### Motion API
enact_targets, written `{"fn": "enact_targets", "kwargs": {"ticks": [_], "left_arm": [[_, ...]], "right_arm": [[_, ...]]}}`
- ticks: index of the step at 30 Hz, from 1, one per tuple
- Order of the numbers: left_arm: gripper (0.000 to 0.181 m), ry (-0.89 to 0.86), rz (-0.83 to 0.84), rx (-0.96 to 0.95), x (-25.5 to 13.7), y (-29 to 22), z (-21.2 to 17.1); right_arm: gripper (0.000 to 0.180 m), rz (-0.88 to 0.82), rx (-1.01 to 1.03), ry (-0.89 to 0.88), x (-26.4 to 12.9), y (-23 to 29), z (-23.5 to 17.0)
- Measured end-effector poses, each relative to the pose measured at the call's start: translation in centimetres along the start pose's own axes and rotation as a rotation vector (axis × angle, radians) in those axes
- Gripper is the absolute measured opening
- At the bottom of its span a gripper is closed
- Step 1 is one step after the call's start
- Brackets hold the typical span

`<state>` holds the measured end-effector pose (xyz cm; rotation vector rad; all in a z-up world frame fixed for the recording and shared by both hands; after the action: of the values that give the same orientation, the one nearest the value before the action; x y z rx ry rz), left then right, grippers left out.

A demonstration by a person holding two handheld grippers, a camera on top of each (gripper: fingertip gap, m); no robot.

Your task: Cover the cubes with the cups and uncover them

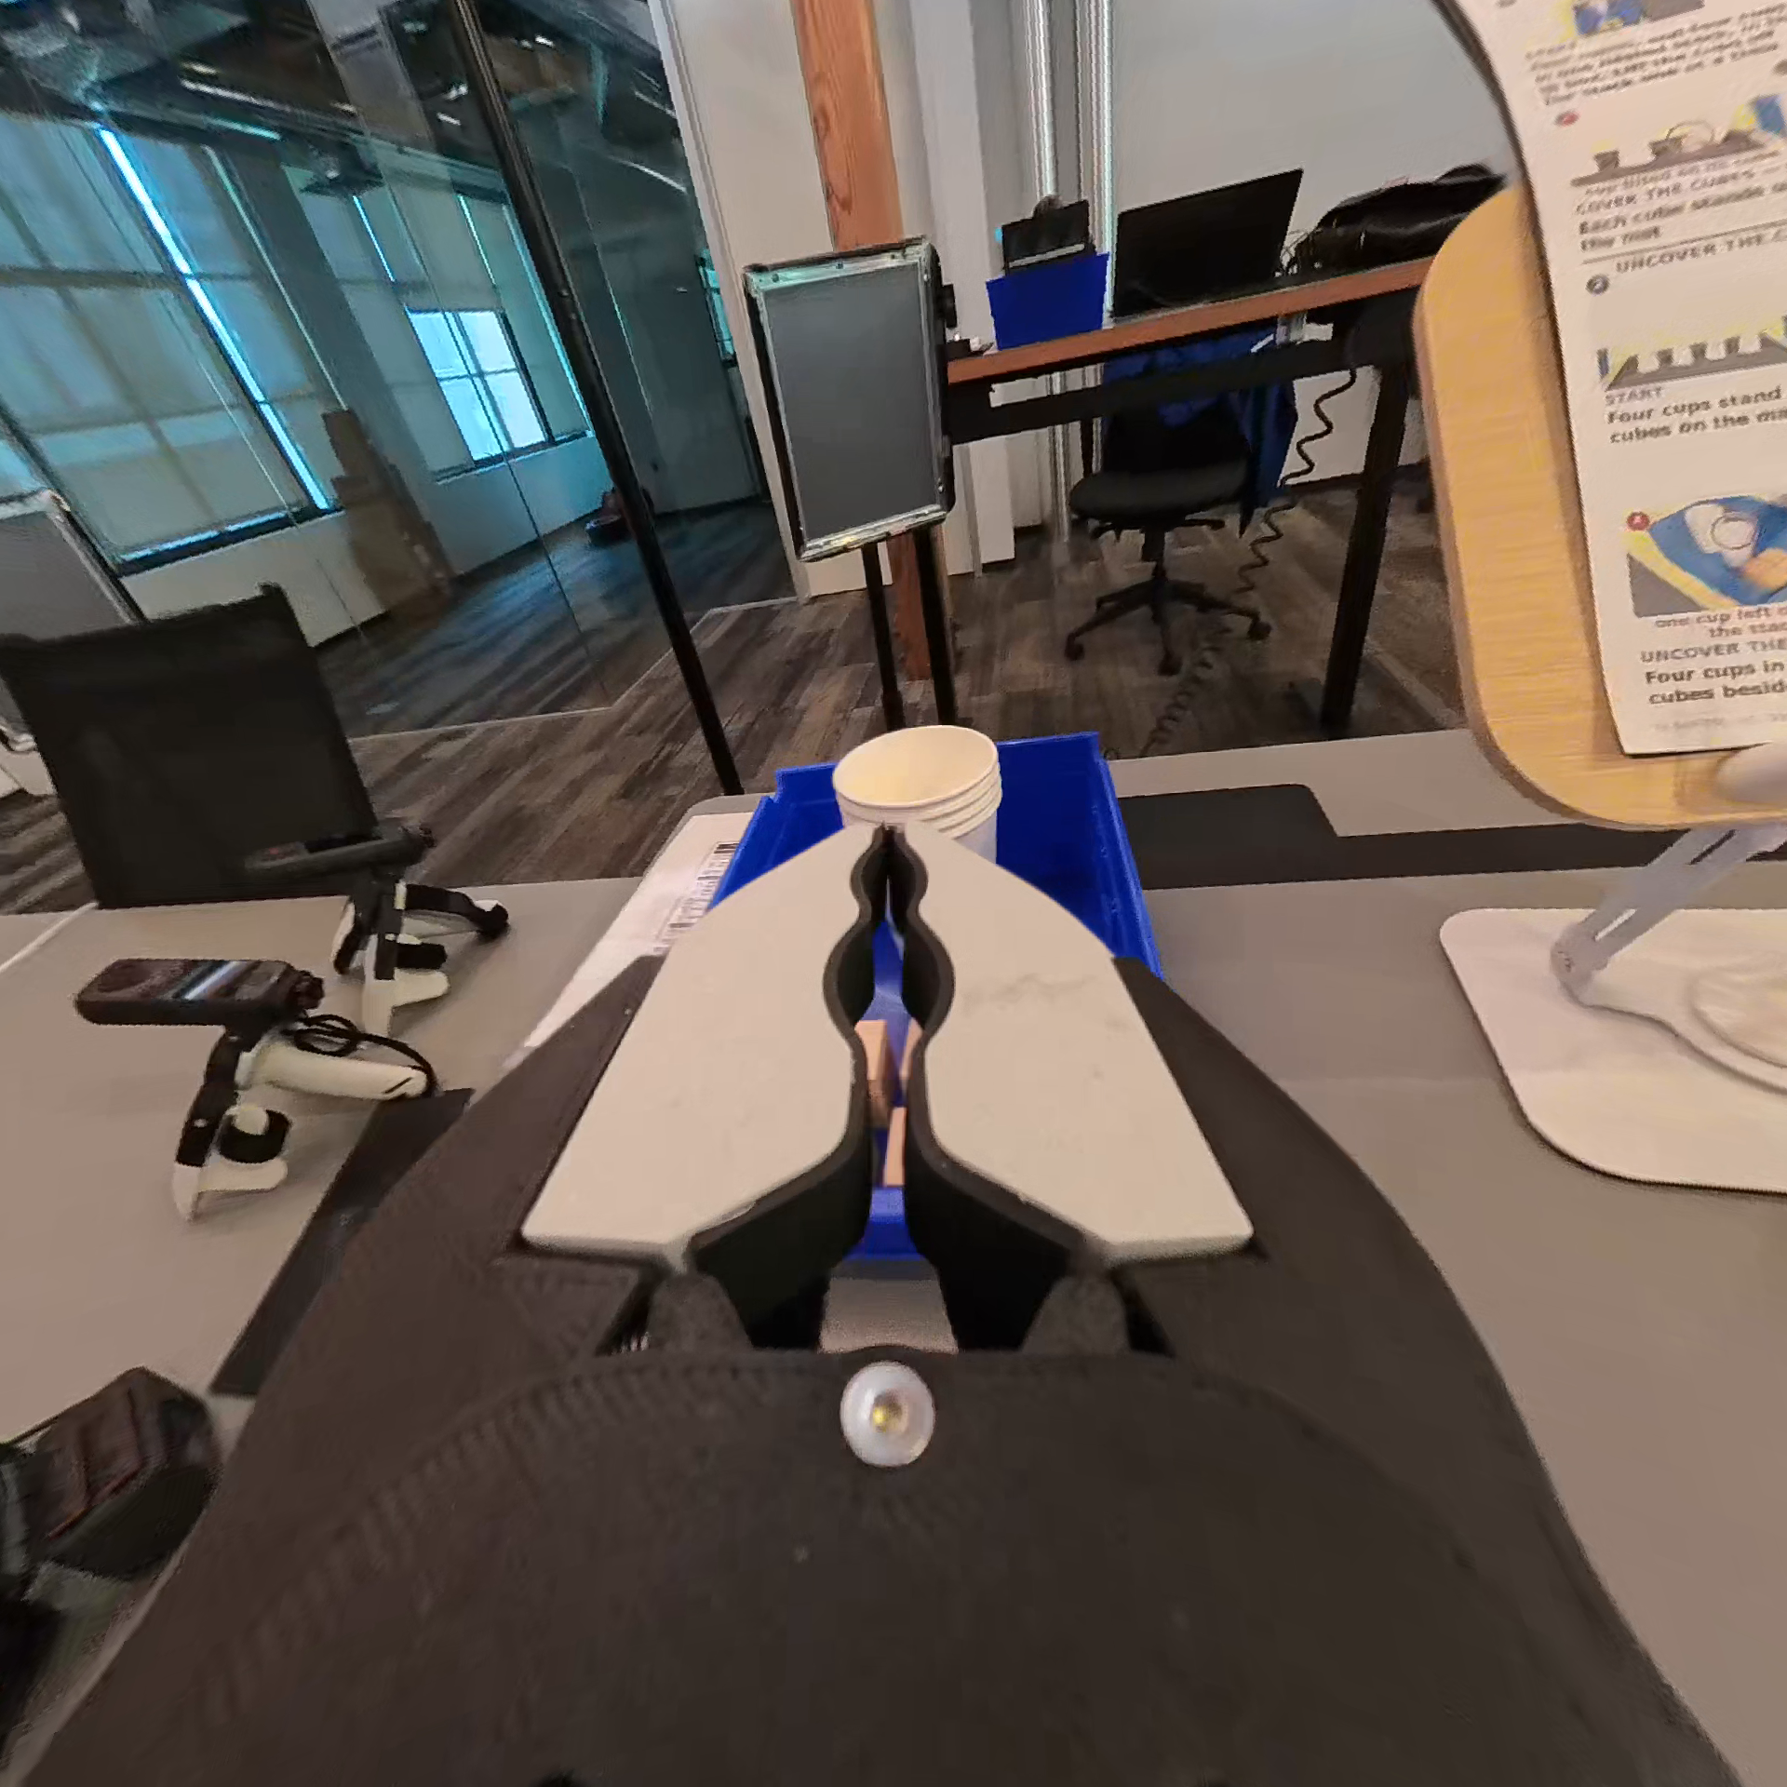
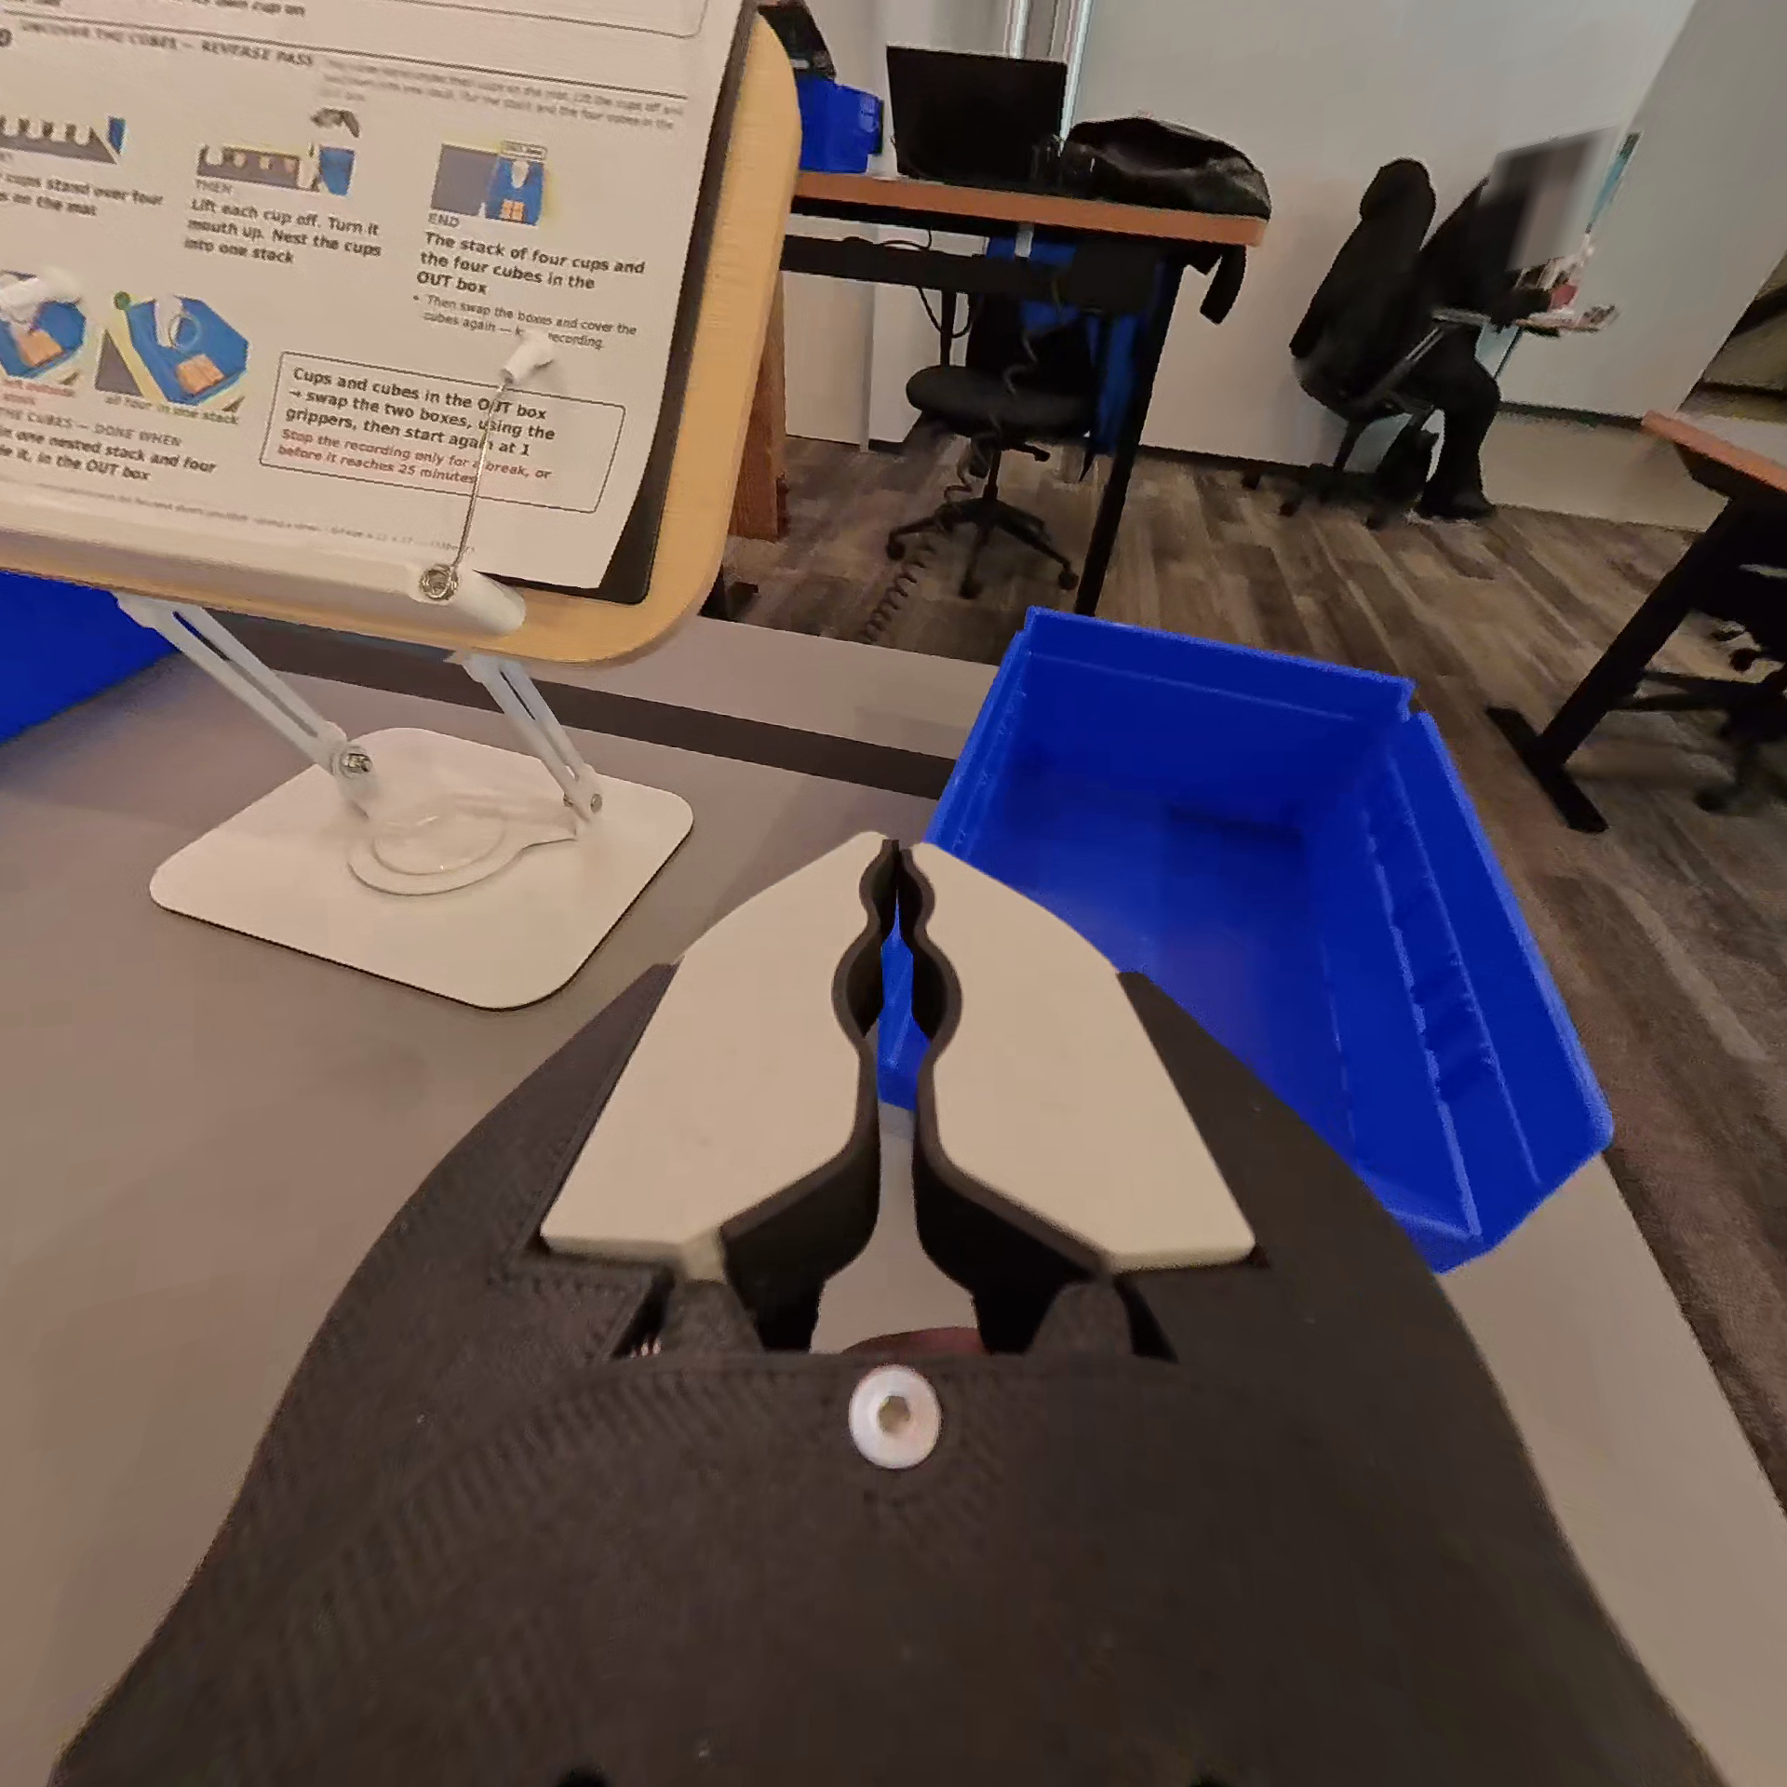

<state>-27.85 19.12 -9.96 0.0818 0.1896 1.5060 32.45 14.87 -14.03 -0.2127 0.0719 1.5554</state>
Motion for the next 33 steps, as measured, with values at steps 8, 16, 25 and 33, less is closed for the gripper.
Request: {"fn": "enact_targets", "kwargs": {"ticks": [8,16,25,33], "left_arm": [[0.000,-0.029,0.000,-0.027,0.8,-2.3,-1.4],[0.000,-0.043,-0.015,0.026,0.9,-4.8,-1.9],[0.000,-0.079,-0.091,-0.035,1.0,-5.7,-1.4],[0.000,-0.116,-0.121,-0.048,-0.5,-6.5,-0.2]], "right_arm": [[0.000,-0.035,0.018,-0.024,-1.6,0.3,-0.5],[0.000,-0.039,0.003,-0.040,-2.9,1.5,-0.6],[0.000,-0.052,0.000,-0.056,-4.3,2.1,-0.3],[0.000,-0.048,-0.011,-0.141,-4.5,3.3,0.5]]}}
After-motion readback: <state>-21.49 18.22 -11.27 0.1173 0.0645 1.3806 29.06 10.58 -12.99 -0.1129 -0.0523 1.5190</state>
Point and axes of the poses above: each gripper's, where its closed fingertips meet, x out along the fingers, z out of its top, y = z × x across the jaws, the point moved 10 cm from there along -x, back along the fingers, and after that the axes turned 6 degrees about -z, right-handed, at the moved point
